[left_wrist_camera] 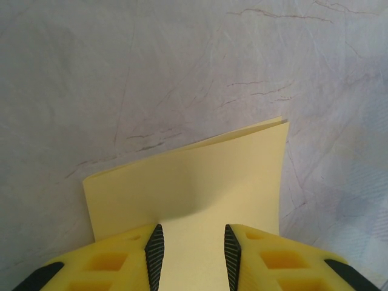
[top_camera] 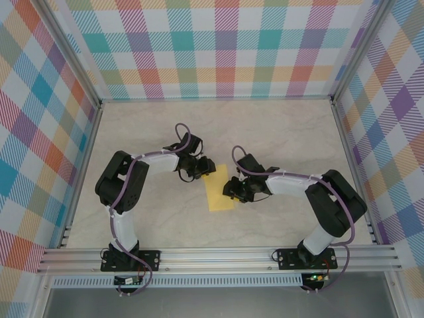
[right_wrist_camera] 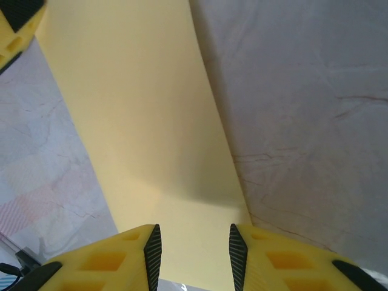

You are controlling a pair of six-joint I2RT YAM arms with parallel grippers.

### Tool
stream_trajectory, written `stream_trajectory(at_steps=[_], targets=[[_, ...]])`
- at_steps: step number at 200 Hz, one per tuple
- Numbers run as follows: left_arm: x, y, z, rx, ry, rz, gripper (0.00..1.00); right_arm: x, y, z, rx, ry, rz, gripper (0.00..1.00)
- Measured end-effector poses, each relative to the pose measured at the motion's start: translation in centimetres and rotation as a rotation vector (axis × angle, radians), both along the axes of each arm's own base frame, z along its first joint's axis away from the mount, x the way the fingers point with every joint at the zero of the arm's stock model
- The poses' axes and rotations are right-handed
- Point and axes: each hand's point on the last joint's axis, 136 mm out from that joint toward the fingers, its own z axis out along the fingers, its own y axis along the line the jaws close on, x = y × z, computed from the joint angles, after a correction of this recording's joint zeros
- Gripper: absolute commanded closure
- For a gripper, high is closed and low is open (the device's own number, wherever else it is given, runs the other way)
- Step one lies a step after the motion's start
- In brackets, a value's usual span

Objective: Fold a paper plane with a square sheet of paper (pick it up from the middle)
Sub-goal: Third fold the triangle at the center of the table.

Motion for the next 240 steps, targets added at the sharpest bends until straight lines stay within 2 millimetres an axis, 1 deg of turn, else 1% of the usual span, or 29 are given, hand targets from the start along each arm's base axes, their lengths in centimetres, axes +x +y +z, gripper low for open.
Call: stream_trajectory(at_steps=[16,43,71,98,116,139,185,198,219,240], targets=[[0.0,0.0,0.0,-0.001,-0.001,0.000,0.65,0.1,0.0,-0.1,-0.001,0.000,-0.003,0.63],[0.1,-0.1,0.0,-0.005,-0.008,0.000,0.65,0.0,-0.4,-0.4,-0.018,-0.003,-0.011,0.61],[0.2,-0.1,0.0,-0.007,-0.012,0.000,0.65,0.0,-1.0,-0.4,-0.052,-0.012,-0.017,0.61],[0.1,-0.1,0.0,-0.008,-0.011,-0.001,0.65,-0.1,-1.2,-0.6,-0.065,-0.009,-0.018,0.61],[0.1,-0.1,0.0,-0.010,-0.011,-0.002,0.65,-0.1,-1.2,-0.8,-0.061,-0.002,-0.017,0.66],[0.1,-0.1,0.0,-0.010,-0.010,-0.002,0.65,-0.1,-1.1,-1.0,-0.032,0.009,-0.018,0.68],[0.1,-0.2,0.0,-0.014,-0.012,-0.003,0.65,-0.1,-1.1,-0.9,-0.012,0.010,-0.019,0.69],[0.1,-0.2,0.0,-0.015,-0.013,-0.004,0.65,0.0,-0.8,-0.8,0.002,0.005,-0.015,0.69],[0.1,-0.2,0.0,-0.016,-0.014,-0.004,0.66,0.3,0.6,-0.1,0.062,-0.024,0.013,0.70],[0.1,-0.2,0.0,-0.017,-0.014,-0.004,0.66,0.4,1.2,0.4,0.090,-0.043,0.027,0.68]])
